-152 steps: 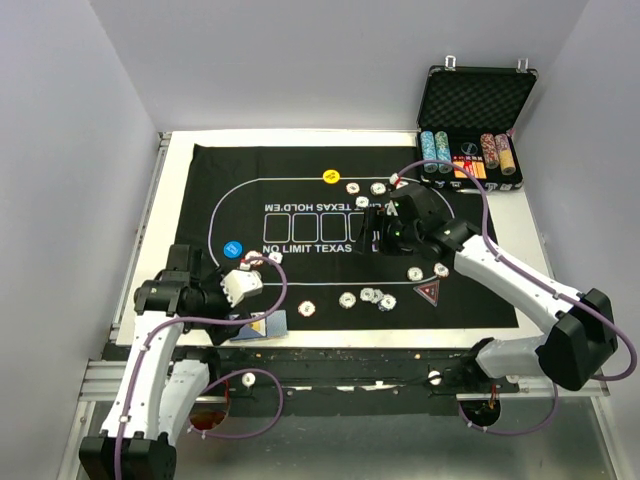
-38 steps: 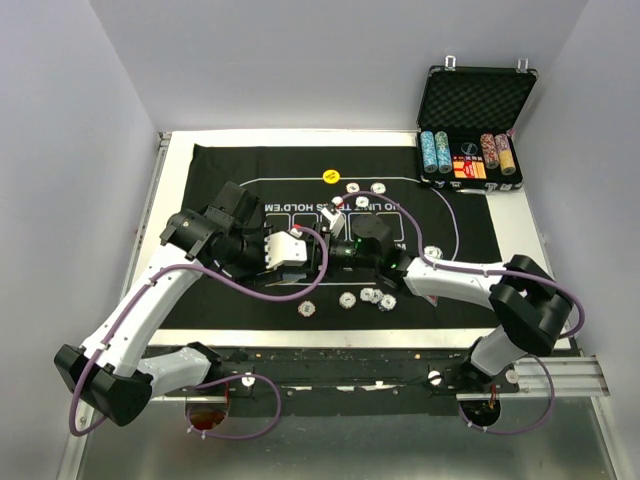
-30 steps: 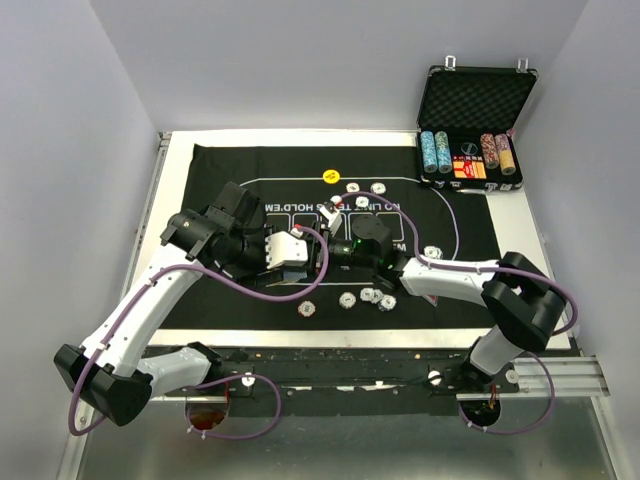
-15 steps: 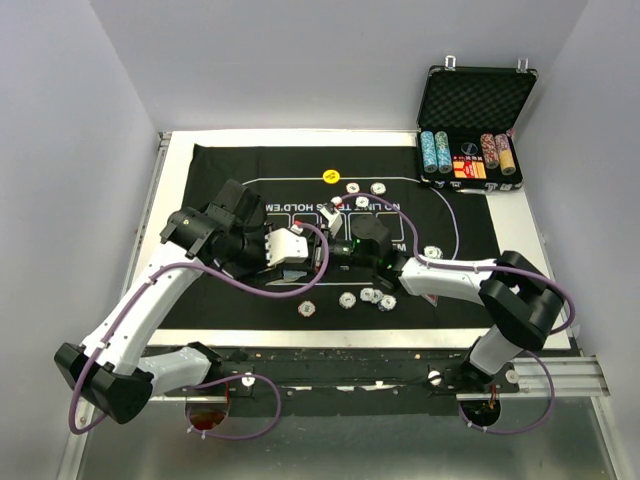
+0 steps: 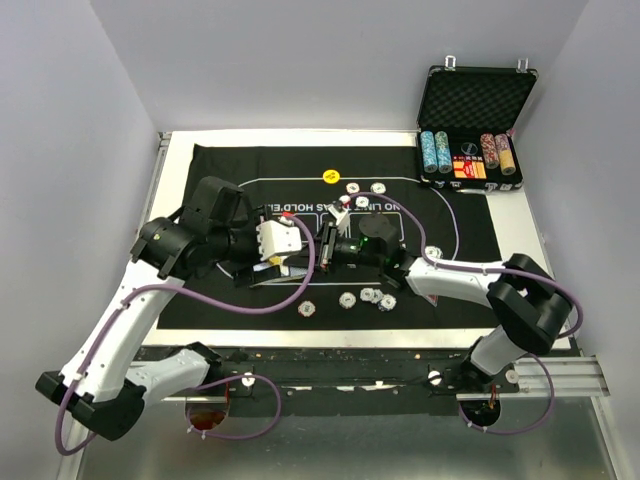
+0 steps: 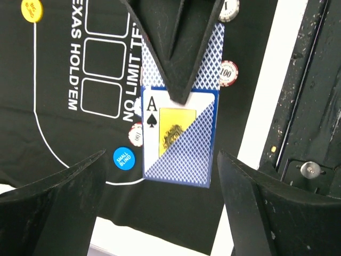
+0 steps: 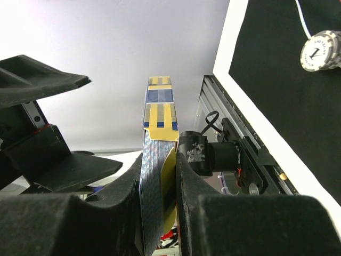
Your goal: Distribute texas hold em gaming equipment
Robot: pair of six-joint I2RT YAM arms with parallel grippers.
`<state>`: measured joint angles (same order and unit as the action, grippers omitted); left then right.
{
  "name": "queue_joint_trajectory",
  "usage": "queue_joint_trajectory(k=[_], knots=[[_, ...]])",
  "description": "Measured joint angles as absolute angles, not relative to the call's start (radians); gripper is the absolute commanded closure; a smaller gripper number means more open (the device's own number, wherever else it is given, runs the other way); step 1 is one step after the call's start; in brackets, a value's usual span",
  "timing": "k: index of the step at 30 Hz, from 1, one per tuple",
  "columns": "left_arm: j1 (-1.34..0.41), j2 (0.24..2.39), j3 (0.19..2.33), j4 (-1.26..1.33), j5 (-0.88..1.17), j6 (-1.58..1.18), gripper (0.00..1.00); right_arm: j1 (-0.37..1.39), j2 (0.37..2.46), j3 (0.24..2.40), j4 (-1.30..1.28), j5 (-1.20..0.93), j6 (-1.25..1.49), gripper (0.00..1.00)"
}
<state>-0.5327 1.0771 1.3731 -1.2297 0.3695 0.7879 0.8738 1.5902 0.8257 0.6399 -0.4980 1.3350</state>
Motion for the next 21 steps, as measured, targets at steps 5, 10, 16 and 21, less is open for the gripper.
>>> queue_joint_trajectory(k=[5, 10, 16, 21], knots=[[-0.498, 1.034, 1.377, -1.221, 0.446, 0.811, 0.09, 0.822, 1.542, 0.783, 0.632, -0.522, 1.34, 0.87], [-0.317, 0.968, 1.312, -1.216, 0.628, 0.915, 0.07, 0.794, 1.49, 0.777, 0.587, -0.538, 1.33, 0.87], [-0.268, 0.964, 1.225, -1.195, 0.749, 0.991, 0.05, 0.797, 1.455, 0.777, 0.565, -0.553, 1.323, 0.86], [-0.263, 0.95, 1.152, -1.148, 0.81, 0.996, 0.01, 0.797, 1.454, 0.78, 0.542, -0.567, 1.324, 0.86]])
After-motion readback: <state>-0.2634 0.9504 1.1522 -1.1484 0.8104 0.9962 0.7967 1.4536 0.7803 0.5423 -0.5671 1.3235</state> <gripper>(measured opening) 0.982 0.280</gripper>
